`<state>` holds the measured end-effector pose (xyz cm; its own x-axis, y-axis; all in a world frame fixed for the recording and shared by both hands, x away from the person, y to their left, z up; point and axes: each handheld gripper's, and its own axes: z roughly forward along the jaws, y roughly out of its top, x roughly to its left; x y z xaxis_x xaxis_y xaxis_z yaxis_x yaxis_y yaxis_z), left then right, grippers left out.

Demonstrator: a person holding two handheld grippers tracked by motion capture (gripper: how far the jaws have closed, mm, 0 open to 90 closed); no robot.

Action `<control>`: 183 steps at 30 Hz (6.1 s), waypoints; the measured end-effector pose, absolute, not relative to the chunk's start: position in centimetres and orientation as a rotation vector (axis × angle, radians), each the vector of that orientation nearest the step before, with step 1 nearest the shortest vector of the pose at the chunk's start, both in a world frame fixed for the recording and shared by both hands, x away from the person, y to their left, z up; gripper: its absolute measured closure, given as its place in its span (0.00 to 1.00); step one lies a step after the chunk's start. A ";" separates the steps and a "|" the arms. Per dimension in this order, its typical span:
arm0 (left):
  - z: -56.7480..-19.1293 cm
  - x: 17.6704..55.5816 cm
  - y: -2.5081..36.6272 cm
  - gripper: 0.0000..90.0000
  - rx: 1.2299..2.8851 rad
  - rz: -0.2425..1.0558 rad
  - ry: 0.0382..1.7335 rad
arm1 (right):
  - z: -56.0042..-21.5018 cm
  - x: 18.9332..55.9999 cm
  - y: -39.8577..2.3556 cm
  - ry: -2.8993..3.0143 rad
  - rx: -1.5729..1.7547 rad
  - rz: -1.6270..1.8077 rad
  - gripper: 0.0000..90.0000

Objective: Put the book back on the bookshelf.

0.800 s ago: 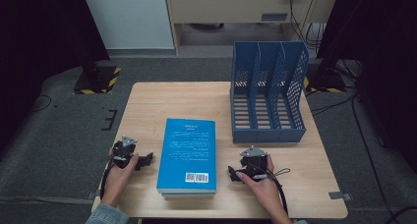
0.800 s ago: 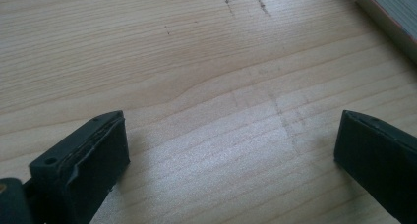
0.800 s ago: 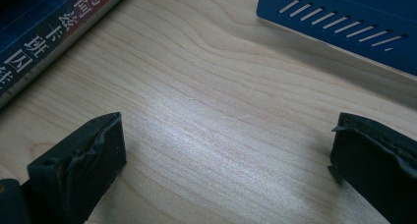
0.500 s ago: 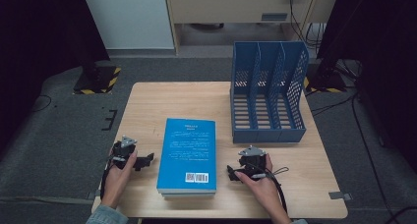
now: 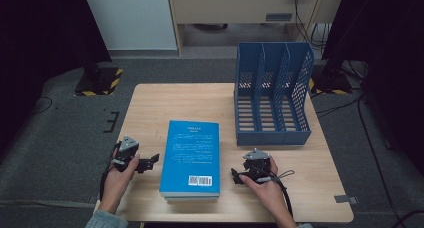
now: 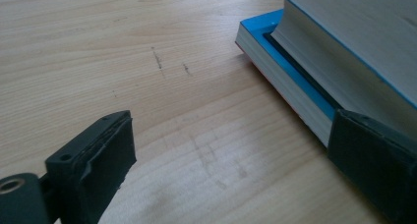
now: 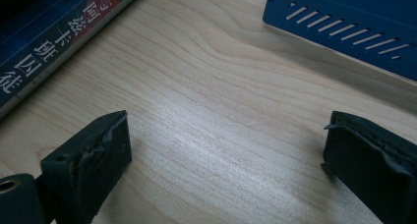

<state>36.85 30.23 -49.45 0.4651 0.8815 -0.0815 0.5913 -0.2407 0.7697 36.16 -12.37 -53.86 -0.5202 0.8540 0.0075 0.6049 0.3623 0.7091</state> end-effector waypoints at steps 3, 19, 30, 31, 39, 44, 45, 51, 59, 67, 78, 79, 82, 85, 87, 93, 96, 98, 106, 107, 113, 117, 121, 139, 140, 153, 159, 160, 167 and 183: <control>-49.2 36.6 30.6 0.05 1.958 0.460 1.243 | -53.8 35.9 -12.6 2.274 1.288 0.947 0.06; -46.9 35.7 29.9 0.03 1.915 0.390 1.180 | -46.7 32.5 -11.5 2.258 1.095 1.197 0.13; -43.5 35.0 27.7 0.03 1.917 0.373 1.051 | -43.9 29.5 -7.1 2.395 0.868 1.279 0.08; -43.5 35.0 27.7 0.03 1.917 0.373 1.051 | -43.9 29.5 -7.1 2.395 0.868 1.279 0.08; -44.3 34.6 23.0 0.03 1.992 0.337 0.963 | -43.9 32.7 -5.0 2.497 0.954 1.245 0.08; -45.7 35.0 22.3 0.01 1.974 0.316 0.975 | -44.7 34.4 -4.4 2.508 1.010 1.204 0.06; -45.7 35.1 22.4 0.00 1.973 0.311 0.974 | -44.8 34.5 -4.4 2.515 1.024 1.212 0.06; -46.0 35.2 22.5 0.00 1.959 0.287 0.980 | -45.1 35.2 -4.3 2.533 1.074 1.220 0.01; -46.4 35.7 22.8 0.00 1.933 0.235 0.995 | -46.1 36.1 -4.9 2.578 1.225 1.318 0.00; -46.5 35.9 22.9 0.00 1.935 0.229 0.987 | -47.1 36.8 -5.5 2.579 1.302 1.412 0.00; -46.5 36.0 22.9 0.00 1.936 0.227 0.979 | -48.1 37.9 -5.8 2.612 1.371 1.523 0.01; -46.5 36.1 22.9 0.00 1.936 0.226 0.978 | -48.3 38.0 -5.7 2.613 1.382 1.537 0.00; -46.5 36.1 22.9 0.00 1.938 0.228 0.975 | -48.5 38.1 -5.6 2.605 1.389 1.561 0.00; -46.5 36.3 23.0 0.00 1.939 0.222 0.968 | -48.5 38.2 -5.6 2.602 1.385 1.573 0.01; -46.5 36.3 23.0 0.00 1.946 0.216 0.963 | -48.5 38.2 -5.6 2.599 1.374 1.575 0.01; -46.2 36.3 23.1 0.01 1.957 0.216 0.972 | -47.9 38.1 -5.6 2.614 1.327 1.536 0.02; -46.1 36.3 23.3 0.02 1.961 0.216 0.979 | -47.1 38.0 -5.4 2.611 1.307 1.496 0.04; -46.0 36.3 23.4 0.03 1.961 0.217 0.984 | -47.0 37.9 -5.4 2.609 1.297 1.490 0.05; -45.8 36.3 23.9 0.05 1.961 0.214 0.995 | -45.2 37.9 -4.9 2.594 1.232 1.433 0.11; -45.8 36.4 24.1 0.05 1.963 0.215 1.002 | -45.1 37.9 -4.8 2.594 1.214 1.433 0.13; -45.8 36.4 24.2 0.05 1.958 0.220 1.014 | -44.9 38.7 -4.3 2.609 1.229 1.431 0.16; -45.8 36.4 24.3 0.05 1.959 0.218 1.014 | -45.1 38.9 -4.1 2.621 1.238 1.443 0.16; -45.8 36.4 24.3 0.05 1.960 0.221 1.012 | -45.4 39.3 -3.8 2.633 1.255 1.451 0.15; -46.2 37.0 24.3 0.01 1.952 0.174 1.027 | -45.8 39.4 -3.7 2.636 1.265 1.460 0.16; -46.2 37.0 24.3 0.02 1.952 0.174 1.027 | -45.6 39.2 -3.6 2.629 1.245 1.456 0.16; -45.1 36.9 26.3 0.41 1.891 0.211 1.087 | -43.0 39.7 -2.2 2.654 1.156 1.395 0.29; -44.7 36.8 26.5 0.52 1.898 0.237 1.080 | -42.5 40.3 -1.1 2.731 1.141 1.338 0.31; -44.5 36.8 26.7 0.54 1.902 0.243 1.077 | -42.4 40.3 -1.1 2.732 1.145 1.330 0.31; -44.1 36.9 26.8 0.66 1.908 0.244 1.086 | -42.3 40.4 -1.0 2.743 1.135 1.309 0.33; -43.0 37.3 27.1 0.79 1.976 0.222 1.060 | -41.8 40.5 -0.7 2.774 1.110 1.278 0.37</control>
<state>37.30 27.13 -42.95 0.6231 0.7493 -0.2241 0.5962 -0.2695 0.7563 40.46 -0.69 -41.78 -0.7613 0.5391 0.3602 0.6242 0.4590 0.6322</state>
